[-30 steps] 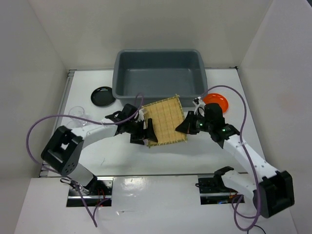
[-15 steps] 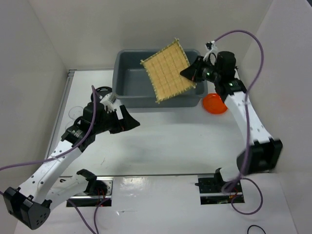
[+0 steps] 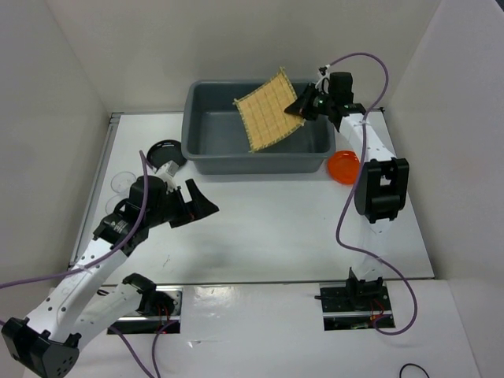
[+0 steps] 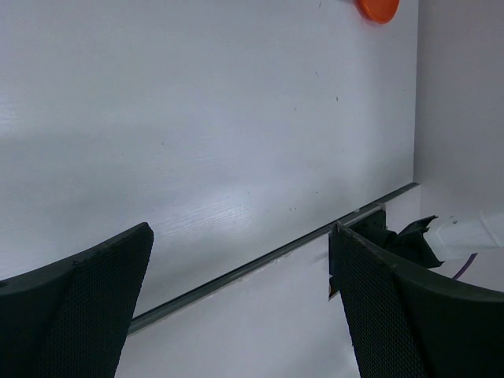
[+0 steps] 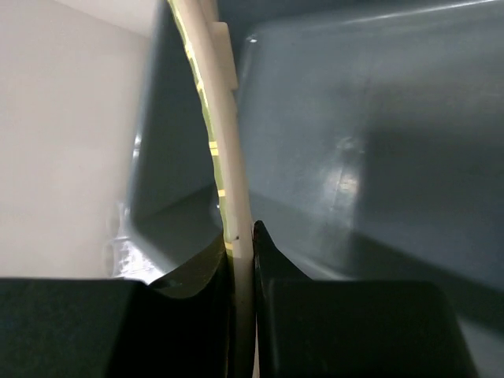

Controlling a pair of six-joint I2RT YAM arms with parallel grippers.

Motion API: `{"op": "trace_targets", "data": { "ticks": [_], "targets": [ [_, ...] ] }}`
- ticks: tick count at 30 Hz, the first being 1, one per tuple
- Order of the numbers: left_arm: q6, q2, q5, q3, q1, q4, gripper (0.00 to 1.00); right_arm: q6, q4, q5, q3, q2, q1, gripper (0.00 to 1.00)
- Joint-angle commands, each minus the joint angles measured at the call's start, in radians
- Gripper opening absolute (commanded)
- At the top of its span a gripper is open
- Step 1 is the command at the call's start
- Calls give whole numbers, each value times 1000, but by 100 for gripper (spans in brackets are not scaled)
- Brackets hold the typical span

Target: Place the mixed dishes into the plastic bin

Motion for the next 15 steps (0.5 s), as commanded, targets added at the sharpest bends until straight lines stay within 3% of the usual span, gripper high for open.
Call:
{"op": "trace_targets", "data": {
  "ticks": [1,8,15],
  "targets": [
    [-31,-12,-14,0,14,1,100,-19,32,24,48,50,4,0],
    [-50,21,-14,0,14,19,100,-8,23,65,74,135,-25,0],
    [-93,11,-23,-49,23,37,100,-17,-82,352,98,178,-25,0]
  ]
}}
